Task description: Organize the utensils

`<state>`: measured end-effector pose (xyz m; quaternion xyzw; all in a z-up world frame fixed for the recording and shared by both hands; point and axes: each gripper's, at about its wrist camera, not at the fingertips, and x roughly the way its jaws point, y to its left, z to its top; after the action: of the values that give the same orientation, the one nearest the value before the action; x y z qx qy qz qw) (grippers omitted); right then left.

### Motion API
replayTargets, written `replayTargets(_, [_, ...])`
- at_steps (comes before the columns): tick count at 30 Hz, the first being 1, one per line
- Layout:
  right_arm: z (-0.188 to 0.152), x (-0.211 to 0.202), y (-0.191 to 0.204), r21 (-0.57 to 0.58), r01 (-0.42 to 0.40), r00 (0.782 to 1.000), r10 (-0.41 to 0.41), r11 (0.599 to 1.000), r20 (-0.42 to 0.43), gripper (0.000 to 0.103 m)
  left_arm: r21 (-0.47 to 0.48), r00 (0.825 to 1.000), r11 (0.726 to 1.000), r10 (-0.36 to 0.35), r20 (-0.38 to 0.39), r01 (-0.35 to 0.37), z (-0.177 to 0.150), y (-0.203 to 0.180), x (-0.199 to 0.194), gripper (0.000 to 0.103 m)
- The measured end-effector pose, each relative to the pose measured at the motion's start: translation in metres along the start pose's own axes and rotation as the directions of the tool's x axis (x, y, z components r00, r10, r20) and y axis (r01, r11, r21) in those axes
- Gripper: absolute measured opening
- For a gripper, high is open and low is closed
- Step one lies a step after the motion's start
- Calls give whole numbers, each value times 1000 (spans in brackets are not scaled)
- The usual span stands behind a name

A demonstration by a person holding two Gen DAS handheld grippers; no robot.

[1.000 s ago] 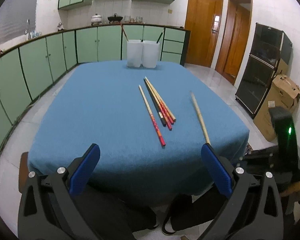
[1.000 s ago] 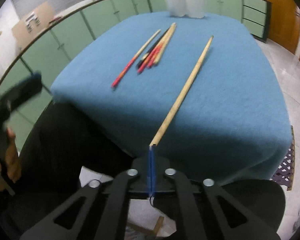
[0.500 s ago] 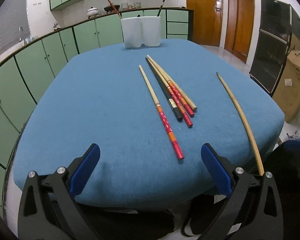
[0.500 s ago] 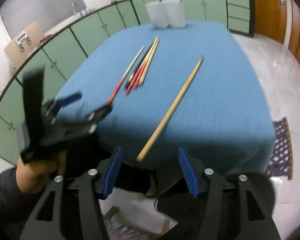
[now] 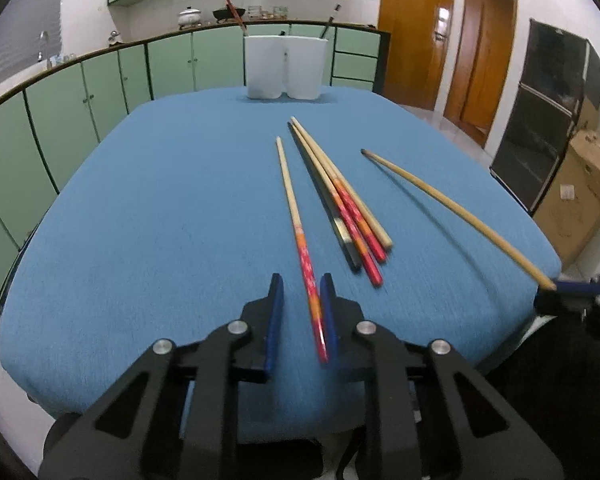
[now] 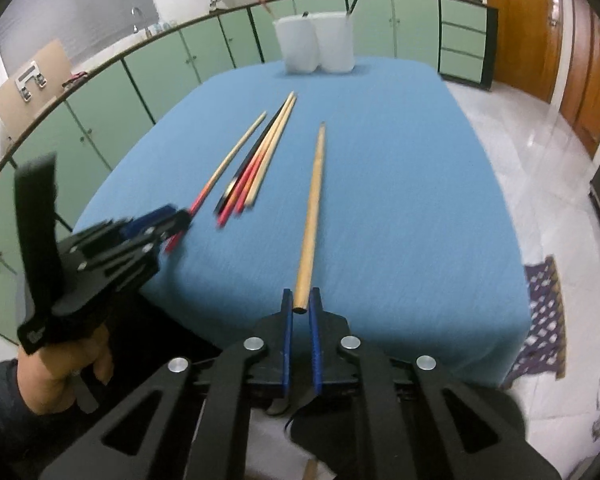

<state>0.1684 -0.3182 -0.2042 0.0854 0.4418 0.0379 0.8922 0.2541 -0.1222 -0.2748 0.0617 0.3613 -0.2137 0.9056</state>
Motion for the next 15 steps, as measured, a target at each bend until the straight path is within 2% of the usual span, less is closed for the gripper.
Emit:
replayTargets(2, [8, 10, -8, 12, -13, 1000, 13, 1000, 13, 7, -5, 1000, 1000, 3, 4, -3, 4, 1, 4, 19])
replayTargets(4, [12, 20, -14, -6, -12, 999, 12, 1000, 31, 7, -11, 1000, 1000, 4, 16, -4, 5, 4, 5, 30])
replayTargets(6, [9, 27, -14, -32, 8, 999, -6, 999, 40, 8, -10, 999, 1000, 13, 31, -13, 3, 5, 2, 63])
replayTargets(7, [6, 29, -14, -39, 13, 999, -12, 999, 45, 9, -7, 999, 1000, 17, 39, -17, 1, 5, -1, 68])
replayTargets(10, [-8, 26, -15, -43, 31, 997, -28, 999, 70, 14, 12, 1000, 1000, 6, 27, -7, -5, 2, 1, 73])
replayTargets(15, [-17, 30, -10, -49, 47, 992, -41, 998, 119, 21, 39, 1000, 999, 15, 19, -16, -5, -3, 9, 71])
